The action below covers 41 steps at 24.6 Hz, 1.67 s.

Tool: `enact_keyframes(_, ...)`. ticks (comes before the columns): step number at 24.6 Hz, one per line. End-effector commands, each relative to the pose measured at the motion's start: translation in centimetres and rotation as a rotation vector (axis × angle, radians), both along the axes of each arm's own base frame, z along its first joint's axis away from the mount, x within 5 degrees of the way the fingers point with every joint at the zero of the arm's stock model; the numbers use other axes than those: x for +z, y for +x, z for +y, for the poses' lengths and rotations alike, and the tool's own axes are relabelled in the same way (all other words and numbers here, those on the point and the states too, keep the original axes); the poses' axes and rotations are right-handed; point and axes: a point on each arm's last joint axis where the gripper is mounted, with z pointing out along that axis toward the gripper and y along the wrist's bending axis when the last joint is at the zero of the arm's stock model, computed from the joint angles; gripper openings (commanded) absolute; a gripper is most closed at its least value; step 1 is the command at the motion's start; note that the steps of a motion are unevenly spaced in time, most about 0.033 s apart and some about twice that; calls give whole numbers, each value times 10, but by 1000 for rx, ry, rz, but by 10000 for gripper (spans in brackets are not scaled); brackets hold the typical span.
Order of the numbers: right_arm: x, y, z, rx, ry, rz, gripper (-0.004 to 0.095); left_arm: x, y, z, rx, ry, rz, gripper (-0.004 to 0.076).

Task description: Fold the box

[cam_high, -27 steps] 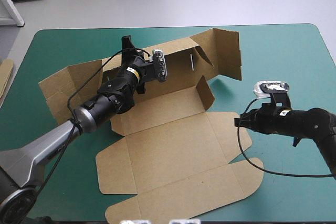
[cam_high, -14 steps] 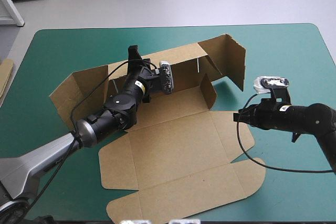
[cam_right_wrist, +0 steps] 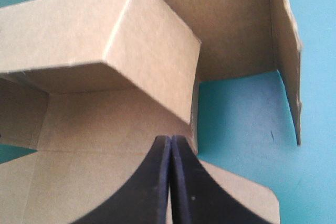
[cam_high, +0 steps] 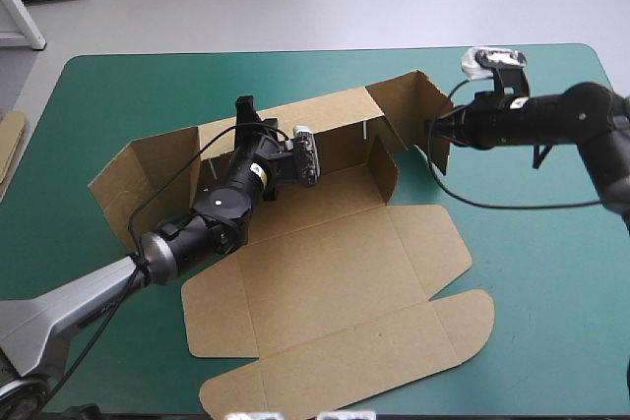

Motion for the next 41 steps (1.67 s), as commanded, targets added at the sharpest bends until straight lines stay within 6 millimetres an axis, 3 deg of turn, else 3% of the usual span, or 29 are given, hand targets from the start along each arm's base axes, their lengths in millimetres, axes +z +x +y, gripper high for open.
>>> enact_keyframes(1, 36, 23, 6, 23, 45, -78, -17, 14, -4, 4, 18, -78, -15, -9)
enact_keyframes(4, 50, 52, 10, 49, 49, -74, -16, 14, -4, 3, 16, -78, -15, -9)
enact_keyframes(10, 54, 98, 14, 66, 36, -64, -16, 14, -4, 3, 15, -79, -14, -9)
enact_keyframes(15, 44, 132, 20, 65, 87, -90, -16, 5, -6, 4, 9, -80, 21, -9)
enact_keyframes(21, 29, 153, 22, 59, 101, -95, -17, 3, -7, 4, 11, -81, 27, -9)
enact_keyframes(27, 11, 157, 21, 86, 51, -14, -17, 3, -7, 4, 11, -81, 27, -9)
enact_keyframes(41, -3, 148, 17, 82, -16, 67, -17, 1, -6, 5, 23, -76, 32, -9)
